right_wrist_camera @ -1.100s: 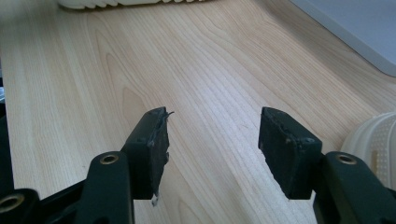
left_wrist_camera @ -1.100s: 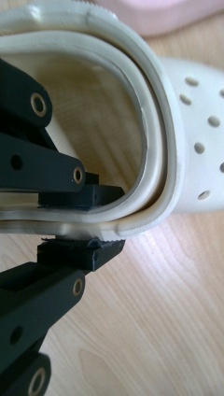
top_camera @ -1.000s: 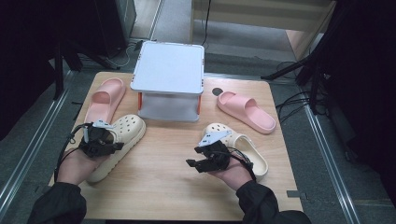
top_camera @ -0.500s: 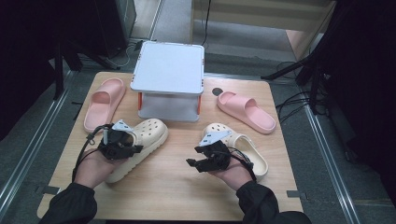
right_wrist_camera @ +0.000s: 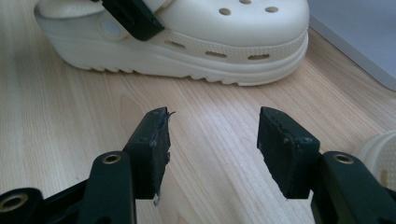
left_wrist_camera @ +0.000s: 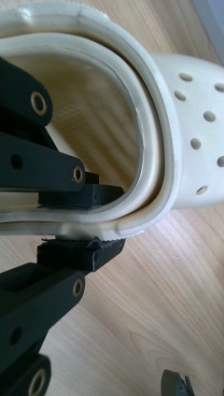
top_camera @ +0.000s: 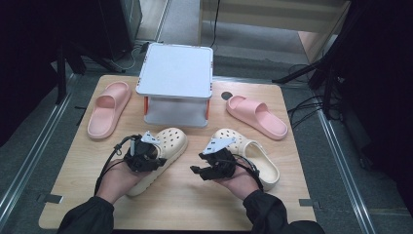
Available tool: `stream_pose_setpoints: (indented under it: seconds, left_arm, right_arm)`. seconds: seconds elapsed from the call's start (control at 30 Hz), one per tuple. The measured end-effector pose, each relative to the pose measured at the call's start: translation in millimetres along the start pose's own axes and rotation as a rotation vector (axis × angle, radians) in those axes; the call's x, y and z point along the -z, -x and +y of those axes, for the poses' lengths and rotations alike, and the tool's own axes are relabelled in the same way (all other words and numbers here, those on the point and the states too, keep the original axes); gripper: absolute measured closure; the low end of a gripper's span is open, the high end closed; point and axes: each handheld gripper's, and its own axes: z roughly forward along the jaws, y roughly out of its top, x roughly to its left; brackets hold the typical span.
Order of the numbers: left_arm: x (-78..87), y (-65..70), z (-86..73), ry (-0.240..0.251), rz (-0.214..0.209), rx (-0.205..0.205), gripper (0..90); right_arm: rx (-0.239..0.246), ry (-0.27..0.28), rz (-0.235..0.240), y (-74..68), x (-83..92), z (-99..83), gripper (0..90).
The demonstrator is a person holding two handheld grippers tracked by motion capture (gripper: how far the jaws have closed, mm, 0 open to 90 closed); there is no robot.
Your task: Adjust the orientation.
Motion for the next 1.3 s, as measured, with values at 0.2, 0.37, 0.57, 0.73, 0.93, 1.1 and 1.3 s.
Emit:
stream_pose_setpoints:
  seconds: [0.2, 0.37, 0.57, 0.73, 0.93, 1.1, 1.3]
  left_arm:
    - [2.4, -2.1, -1.1, 0.002, -0.030, -0.009, 70.1]
    - [18.6, -5.7, -2.5, 0.030, -0.065, 0.004, 69.5]
    - [45.0, -19.0, -10.3, 0.061, -0.045, 0.025, 73.7]
    - [55.4, -38.1, -20.2, 0.056, -0.010, 0.059, 81.5]
    - [57.6, -56.6, -33.1, 0.039, 0.021, 0.079, 87.1]
    - [54.3, -69.5, -45.6, 0.041, 0.032, 0.121, 86.5]
    - [44.3, -77.1, -57.1, 0.024, 0.028, 0.164, 87.0]
  right_arm:
    - [-0.010, 0.028, 0.000, -2.1, -3.6, 2.1, 49.2]
    - [-0.037, 0.041, 0.000, -1.6, -9.3, 4.8, 59.1]
    - [-0.074, 0.050, 0.004, -0.9, -16.4, 10.9, 72.8]
    - [-0.109, 0.058, 0.001, -0.7, -22.4, 17.4, 82.0]
    - [-0.111, 0.058, 0.009, -0.6, -34.0, 23.0, 85.4]
    - [-0.087, 0.041, 0.013, -5.2, -43.1, 27.3, 86.3]
    - [-0.067, 0.020, 0.027, -12.1, -54.8, 31.0, 86.3]
